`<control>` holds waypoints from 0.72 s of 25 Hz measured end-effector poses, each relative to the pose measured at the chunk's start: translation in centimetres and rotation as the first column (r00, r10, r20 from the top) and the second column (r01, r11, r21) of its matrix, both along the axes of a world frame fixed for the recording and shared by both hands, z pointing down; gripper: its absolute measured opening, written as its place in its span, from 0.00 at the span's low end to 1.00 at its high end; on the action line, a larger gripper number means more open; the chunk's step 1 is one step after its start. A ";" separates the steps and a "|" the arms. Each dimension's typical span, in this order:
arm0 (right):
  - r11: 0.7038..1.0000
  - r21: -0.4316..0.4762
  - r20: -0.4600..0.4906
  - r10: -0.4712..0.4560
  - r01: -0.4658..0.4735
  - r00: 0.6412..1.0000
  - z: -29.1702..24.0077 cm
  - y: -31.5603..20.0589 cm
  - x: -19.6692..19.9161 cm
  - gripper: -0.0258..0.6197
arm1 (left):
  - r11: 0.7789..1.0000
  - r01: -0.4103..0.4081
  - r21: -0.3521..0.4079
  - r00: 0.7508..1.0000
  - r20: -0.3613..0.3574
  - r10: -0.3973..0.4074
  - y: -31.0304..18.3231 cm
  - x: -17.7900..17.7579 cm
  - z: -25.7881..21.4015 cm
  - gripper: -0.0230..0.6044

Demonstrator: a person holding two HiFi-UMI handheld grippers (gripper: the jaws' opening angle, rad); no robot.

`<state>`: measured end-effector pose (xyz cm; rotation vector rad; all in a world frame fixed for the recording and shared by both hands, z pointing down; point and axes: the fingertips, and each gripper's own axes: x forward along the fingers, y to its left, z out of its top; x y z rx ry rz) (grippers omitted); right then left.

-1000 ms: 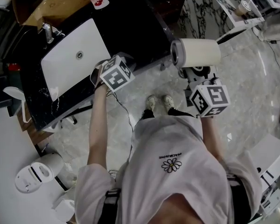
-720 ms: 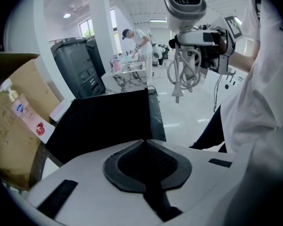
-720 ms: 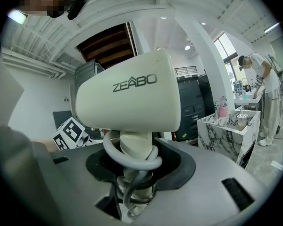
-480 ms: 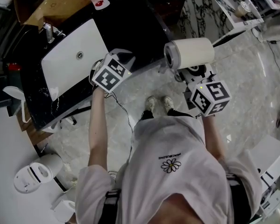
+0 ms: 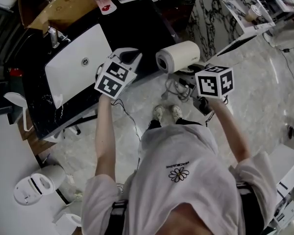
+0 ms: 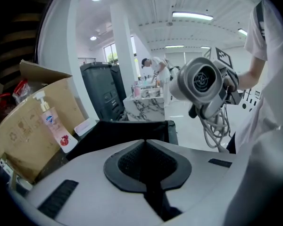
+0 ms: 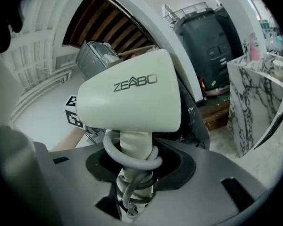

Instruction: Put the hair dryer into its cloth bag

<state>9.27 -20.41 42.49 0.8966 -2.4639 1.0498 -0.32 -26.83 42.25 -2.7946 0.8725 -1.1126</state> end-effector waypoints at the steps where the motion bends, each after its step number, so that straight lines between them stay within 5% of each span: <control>1: 0.999 -0.030 -0.008 -0.025 0.024 1.000 0.5 0.1 -0.4 0.30 | 1.000 0.006 0.009 1.000 -0.008 -0.005 -0.1 0.0 -0.3 0.07; 6: 0.981 -0.143 -0.091 -0.146 0.132 0.985 3.3 1.1 -2.1 0.30 | 0.997 0.034 0.063 0.998 -0.050 -0.030 -0.8 -0.1 -1.8 0.07; 11: 0.932 -0.290 -0.057 -0.245 0.219 0.968 5.3 2.1 -4.0 0.30 | 0.994 0.046 0.101 0.997 -0.071 -0.039 -1.1 0.0 -2.8 0.07; 18: 0.775 -0.488 0.062 -0.427 0.401 0.902 6.5 4.5 -6.1 0.30 | 0.992 0.034 0.118 0.996 -0.090 -0.024 -0.9 0.2 -3.3 0.07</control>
